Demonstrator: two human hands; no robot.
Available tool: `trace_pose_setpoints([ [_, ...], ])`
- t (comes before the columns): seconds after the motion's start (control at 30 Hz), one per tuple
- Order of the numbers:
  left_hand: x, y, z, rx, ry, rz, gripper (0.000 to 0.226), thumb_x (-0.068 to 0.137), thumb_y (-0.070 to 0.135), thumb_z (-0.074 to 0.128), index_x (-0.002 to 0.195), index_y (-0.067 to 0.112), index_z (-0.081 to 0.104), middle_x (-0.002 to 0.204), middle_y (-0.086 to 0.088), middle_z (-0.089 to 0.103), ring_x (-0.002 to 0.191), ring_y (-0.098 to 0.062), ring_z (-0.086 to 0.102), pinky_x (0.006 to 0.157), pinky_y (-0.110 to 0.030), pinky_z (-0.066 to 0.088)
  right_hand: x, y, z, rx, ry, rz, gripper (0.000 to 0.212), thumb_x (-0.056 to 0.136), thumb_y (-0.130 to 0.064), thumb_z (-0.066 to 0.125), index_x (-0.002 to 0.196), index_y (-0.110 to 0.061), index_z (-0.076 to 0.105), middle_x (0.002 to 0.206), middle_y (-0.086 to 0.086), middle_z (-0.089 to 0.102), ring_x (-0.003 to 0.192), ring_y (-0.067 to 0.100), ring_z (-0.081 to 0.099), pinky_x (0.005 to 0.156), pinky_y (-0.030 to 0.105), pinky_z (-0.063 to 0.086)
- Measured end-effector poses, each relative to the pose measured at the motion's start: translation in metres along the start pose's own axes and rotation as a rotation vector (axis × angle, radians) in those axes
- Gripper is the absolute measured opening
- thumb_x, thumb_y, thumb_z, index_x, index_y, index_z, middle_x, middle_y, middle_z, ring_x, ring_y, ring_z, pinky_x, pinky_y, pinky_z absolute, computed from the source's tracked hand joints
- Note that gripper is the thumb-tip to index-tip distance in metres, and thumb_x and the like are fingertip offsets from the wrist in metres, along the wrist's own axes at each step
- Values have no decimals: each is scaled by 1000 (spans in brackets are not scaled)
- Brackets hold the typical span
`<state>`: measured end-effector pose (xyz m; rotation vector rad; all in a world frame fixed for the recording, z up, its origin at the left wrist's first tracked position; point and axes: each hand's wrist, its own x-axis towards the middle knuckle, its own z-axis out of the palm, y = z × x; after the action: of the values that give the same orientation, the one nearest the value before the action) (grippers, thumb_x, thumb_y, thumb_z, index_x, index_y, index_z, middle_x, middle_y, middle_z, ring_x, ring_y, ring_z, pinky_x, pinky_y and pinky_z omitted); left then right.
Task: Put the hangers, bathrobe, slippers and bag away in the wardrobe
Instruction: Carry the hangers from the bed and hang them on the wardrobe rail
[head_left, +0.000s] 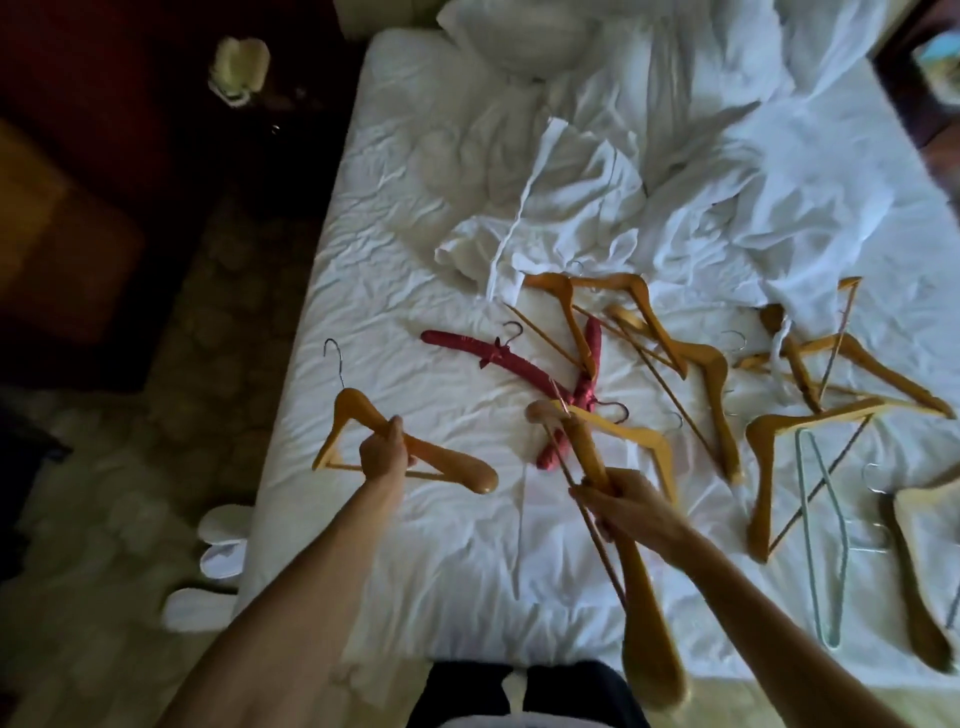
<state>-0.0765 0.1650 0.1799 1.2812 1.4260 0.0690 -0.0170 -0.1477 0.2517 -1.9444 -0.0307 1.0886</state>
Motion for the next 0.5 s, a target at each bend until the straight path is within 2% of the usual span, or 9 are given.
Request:
trace_pose_setpoints([
  [0.07,-18,5,-23,-24,-25,41,30,99,34,59,84,9,64,73,-2,64,62,-18,61,63,-32,51,-9,-29,15,21,25,-40,24,93,-28,69,86,-6,67,62,2,63,56,13,61,55,24,48],
  [0.17,-47,5,-53,-126,-46,98,30,98,33,62,80,9,68,69,-5,65,62,-20,59,52,-28,44,-15,-65,35,66,18,-135,35,88,-40,71,90,-5,71,71,7,62,65,17,59,63,30,48],
  [0.27,-84,1,-80,-182,-59,190,33,97,33,63,75,10,67,66,-6,63,56,-15,56,46,-22,42,-23,-95,57,150,-66,-224,12,94,-22,68,101,-12,70,74,6,57,62,12,55,58,24,47],
  [0.37,-125,-5,-107,-210,-31,267,34,97,34,64,71,12,66,64,-2,62,55,-10,55,48,-18,42,-36,-117,84,150,-129,-270,17,93,-16,68,108,-8,71,77,6,59,62,14,53,55,22,45],
  [0.5,-170,-24,-153,-309,55,355,31,97,30,65,70,16,66,60,4,61,57,-6,55,58,-21,43,-53,-131,126,99,-289,-293,27,91,-24,71,104,0,70,71,6,51,57,15,47,52,26,41],
])
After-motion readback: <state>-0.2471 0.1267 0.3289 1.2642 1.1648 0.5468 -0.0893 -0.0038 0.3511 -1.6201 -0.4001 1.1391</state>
